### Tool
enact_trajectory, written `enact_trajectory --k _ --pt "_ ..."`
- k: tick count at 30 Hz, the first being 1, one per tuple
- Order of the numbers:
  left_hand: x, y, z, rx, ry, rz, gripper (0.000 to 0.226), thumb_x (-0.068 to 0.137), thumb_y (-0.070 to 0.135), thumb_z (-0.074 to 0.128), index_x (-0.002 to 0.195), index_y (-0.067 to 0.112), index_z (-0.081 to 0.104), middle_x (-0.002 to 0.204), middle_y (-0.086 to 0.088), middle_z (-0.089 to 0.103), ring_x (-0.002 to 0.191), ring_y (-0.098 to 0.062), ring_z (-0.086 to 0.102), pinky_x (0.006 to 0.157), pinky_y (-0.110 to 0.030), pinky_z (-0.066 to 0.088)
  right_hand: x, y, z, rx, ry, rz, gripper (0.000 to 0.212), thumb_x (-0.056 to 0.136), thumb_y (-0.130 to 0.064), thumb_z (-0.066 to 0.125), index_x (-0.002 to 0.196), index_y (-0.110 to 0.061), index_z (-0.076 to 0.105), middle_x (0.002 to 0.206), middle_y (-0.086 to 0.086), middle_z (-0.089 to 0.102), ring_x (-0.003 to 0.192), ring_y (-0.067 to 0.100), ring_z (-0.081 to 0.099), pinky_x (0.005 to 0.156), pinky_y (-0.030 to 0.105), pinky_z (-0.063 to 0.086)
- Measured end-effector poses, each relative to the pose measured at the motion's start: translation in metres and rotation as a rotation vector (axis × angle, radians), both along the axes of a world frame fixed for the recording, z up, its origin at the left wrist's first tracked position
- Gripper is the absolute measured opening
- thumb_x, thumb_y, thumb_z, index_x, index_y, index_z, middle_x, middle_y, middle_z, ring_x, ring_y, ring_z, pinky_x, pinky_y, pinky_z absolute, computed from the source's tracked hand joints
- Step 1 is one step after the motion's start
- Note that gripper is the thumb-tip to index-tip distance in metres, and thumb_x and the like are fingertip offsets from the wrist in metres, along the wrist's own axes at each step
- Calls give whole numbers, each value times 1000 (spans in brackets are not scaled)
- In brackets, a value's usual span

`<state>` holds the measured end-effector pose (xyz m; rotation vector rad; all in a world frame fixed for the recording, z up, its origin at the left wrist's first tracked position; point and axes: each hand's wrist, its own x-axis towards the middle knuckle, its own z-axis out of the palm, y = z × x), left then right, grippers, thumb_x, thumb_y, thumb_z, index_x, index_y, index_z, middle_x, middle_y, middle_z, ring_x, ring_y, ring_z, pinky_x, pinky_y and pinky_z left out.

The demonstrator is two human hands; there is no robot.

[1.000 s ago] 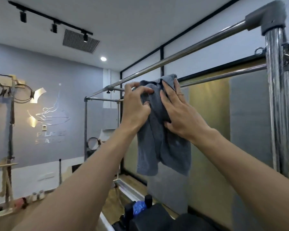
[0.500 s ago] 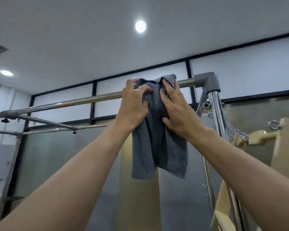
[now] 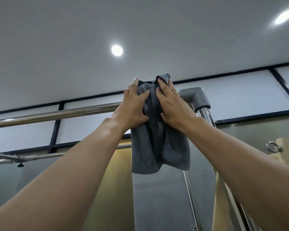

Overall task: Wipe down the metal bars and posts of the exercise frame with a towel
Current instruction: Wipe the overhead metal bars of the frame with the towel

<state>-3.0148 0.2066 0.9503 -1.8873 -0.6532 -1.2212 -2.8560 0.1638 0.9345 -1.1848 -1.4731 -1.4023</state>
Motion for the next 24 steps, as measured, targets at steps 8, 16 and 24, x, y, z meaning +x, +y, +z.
enact_trajectory --k 8,16,24 --pt "12 50 24 277 25 270 81 85 23 62 154 17 18 161 -13 0 148 -39 -1 112 -53 21 16 40 21 71 47 -363 77 94 -32 54 154 -8 12 163 7 10 150 33 -4 118 53 11" --pt "4 78 25 465 22 251 65 94 16 33 154 3 11 154 -27 22 143 -43 22 117 -50 14 4 55 33 160 -96 -426 68 92 -18 48 152 -5 19 146 29 36 128 41 44 101 47 36" --pt "18 89 28 398 -8 162 83 96 43 44 153 -2 5 159 -24 12 148 -36 11 121 -44 9 -22 65 35 -43 125 -110 85 88 -36 49 155 -25 -2 162 14 5 149 35 3 121 45 1"
